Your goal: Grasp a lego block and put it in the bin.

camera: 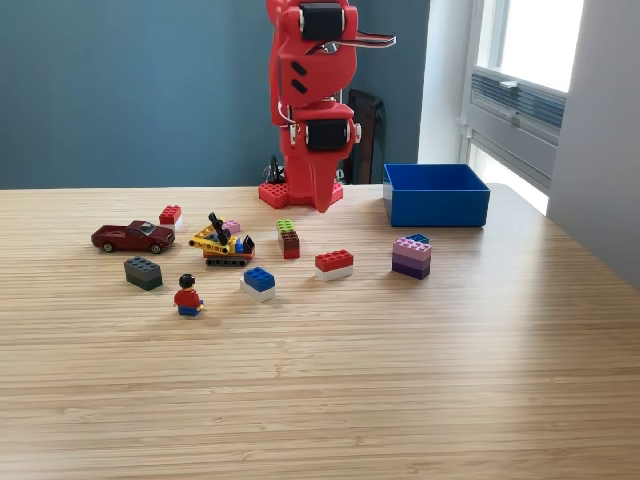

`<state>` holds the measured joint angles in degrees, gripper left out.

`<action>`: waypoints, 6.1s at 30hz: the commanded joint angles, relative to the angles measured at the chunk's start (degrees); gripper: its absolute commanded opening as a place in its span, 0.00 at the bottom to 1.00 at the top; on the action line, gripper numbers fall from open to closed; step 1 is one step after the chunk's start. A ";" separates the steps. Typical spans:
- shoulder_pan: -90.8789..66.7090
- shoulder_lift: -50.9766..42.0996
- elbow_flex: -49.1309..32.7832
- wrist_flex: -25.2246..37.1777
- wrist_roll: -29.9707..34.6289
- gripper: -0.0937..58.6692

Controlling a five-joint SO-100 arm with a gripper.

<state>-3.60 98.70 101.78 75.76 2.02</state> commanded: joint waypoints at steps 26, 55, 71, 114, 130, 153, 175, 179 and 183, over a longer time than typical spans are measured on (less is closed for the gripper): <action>11.16 4.13 2.29 -12.39 11.60 0.24; 10.63 -6.06 -7.29 -12.39 33.13 0.30; 13.54 -18.63 -15.21 -13.18 36.30 0.34; 10.90 -26.19 -18.63 -10.46 25.22 0.00; -4.75 -2.46 -16.08 -1.14 17.14 0.00; -52.12 4.75 -12.57 2.46 21.53 0.00; -69.96 4.75 -2.55 3.78 15.21 0.14; -70.05 4.83 -2.72 4.75 14.85 0.44; -69.87 4.83 -2.72 4.75 14.85 0.45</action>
<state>-72.86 99.40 100.02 80.07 17.05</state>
